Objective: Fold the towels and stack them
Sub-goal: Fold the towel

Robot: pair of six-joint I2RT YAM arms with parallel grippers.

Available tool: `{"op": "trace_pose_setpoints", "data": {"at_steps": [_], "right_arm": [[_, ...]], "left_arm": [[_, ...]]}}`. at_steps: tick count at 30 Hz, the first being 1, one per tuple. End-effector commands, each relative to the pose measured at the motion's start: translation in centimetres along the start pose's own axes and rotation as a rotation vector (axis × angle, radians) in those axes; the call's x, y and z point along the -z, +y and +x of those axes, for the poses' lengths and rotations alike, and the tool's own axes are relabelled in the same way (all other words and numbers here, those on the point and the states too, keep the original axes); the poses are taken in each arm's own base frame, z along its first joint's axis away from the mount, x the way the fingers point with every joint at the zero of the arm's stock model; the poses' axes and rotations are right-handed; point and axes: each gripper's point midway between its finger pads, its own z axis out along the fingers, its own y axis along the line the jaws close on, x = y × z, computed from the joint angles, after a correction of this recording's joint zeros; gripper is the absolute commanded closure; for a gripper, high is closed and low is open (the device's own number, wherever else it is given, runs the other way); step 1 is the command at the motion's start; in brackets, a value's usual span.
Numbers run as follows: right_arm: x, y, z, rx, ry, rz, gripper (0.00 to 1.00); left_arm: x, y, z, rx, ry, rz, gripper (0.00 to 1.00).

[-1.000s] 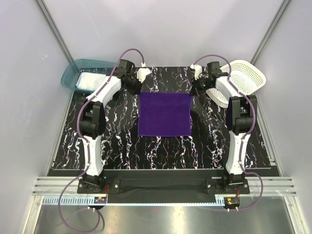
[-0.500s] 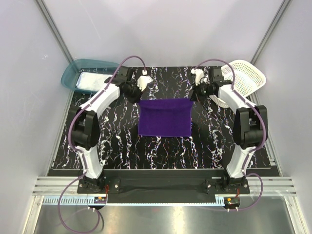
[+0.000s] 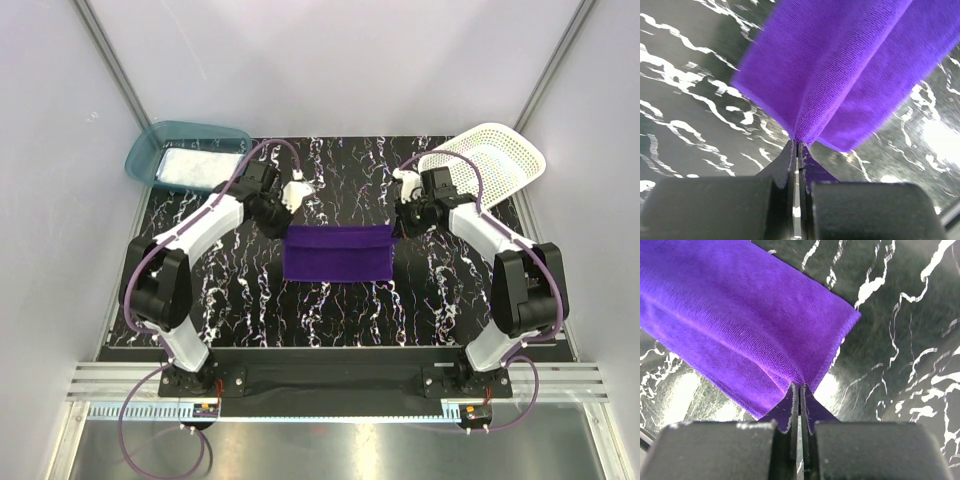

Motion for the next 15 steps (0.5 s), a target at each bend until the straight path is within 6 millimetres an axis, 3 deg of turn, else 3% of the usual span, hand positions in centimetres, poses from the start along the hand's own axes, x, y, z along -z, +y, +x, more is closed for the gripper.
{"op": "trace_pose_setpoints", "data": {"at_steps": [1, 5, 15], "right_arm": [[0.9, 0.0, -0.4, -0.041, -0.034, 0.06, 1.0], [0.8, 0.8, 0.5, -0.088, -0.033, 0.041, 1.0], [0.2, 2.3, 3.8, -0.128, 0.016, 0.056, 1.0]], "left_arm": [[1.5, -0.9, 0.0, 0.008, -0.019, -0.03, 1.0], [0.9, -1.5, 2.2, 0.035, 0.031, -0.034, 1.0], [0.3, -2.5, 3.7, 0.077, 0.048, -0.041, 1.0]]}}
